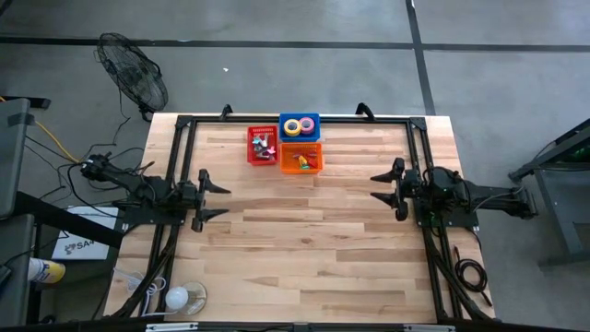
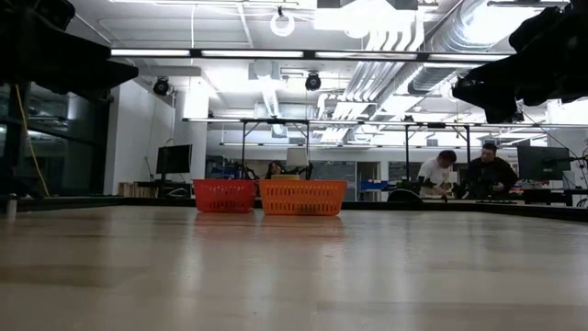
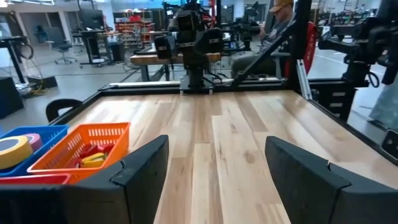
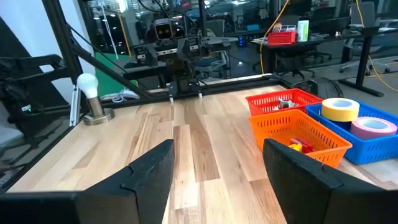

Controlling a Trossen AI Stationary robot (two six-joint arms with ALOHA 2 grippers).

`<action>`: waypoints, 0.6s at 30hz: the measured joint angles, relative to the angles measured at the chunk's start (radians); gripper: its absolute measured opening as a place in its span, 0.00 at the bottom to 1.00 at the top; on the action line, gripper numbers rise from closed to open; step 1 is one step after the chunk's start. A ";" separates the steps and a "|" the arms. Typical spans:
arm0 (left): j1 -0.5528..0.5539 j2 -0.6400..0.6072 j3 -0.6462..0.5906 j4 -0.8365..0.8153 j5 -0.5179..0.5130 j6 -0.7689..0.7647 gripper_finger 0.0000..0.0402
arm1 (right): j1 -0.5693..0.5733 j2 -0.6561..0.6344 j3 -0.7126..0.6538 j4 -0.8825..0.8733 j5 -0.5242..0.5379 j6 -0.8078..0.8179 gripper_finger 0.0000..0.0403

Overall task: Pick and place Stapler, Stapler remover, tape
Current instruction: Return to Home Position

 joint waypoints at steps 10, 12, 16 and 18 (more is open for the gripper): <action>0.000 0.000 -0.001 0.004 0.013 0.000 0.65 | 0.000 0.000 0.002 0.000 0.000 0.000 0.59; 0.000 0.000 -0.001 0.004 0.013 0.000 0.65 | 0.000 0.000 0.002 0.000 0.000 0.000 0.59; 0.000 0.000 -0.001 0.004 0.014 0.000 0.65 | 0.000 0.000 0.002 0.000 0.000 0.000 0.59; 0.000 0.000 -0.001 0.004 0.014 0.000 0.65 | 0.000 0.000 0.002 0.000 0.000 0.000 0.59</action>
